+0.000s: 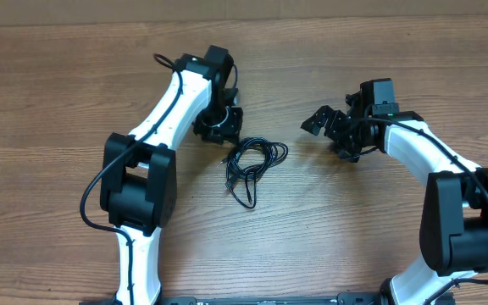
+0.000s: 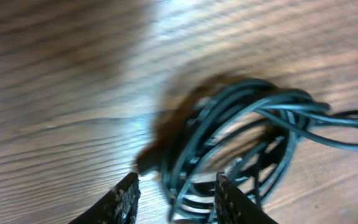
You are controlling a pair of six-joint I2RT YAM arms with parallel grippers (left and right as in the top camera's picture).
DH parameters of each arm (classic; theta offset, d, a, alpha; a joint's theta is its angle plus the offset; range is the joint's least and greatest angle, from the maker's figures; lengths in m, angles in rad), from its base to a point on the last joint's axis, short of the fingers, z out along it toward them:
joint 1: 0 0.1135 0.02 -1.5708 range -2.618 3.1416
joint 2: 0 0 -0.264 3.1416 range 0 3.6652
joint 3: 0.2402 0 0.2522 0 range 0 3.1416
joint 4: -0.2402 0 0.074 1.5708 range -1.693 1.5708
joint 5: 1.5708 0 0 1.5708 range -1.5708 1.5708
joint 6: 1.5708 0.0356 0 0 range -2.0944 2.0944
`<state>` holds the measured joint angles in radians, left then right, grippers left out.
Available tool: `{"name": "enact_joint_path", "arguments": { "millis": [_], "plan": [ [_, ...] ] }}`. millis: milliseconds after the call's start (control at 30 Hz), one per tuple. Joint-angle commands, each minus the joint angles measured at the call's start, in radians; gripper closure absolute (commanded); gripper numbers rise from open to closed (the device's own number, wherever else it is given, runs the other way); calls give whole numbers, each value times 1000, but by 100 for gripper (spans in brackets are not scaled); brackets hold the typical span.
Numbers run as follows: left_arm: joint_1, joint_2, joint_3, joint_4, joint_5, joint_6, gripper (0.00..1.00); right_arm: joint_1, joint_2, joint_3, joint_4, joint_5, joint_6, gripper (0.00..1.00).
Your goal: Untangle cables
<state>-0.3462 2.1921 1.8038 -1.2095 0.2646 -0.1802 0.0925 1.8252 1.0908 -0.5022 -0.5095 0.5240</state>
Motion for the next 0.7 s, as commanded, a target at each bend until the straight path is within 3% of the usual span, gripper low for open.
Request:
{"name": "enact_joint_path", "arguments": {
  "millis": [0,300,667],
  "plan": [
    [-18,15,-7,11,21,28,60,35,4,-5,-5,-61,3,2],
    [-27,26,-18,17,-117,27,62,126,4,-5,-10,-10,4,7],
    [-29,27,-126,120,-34,28,61,202,4,-5,2,92,5,10]
  ]
}}
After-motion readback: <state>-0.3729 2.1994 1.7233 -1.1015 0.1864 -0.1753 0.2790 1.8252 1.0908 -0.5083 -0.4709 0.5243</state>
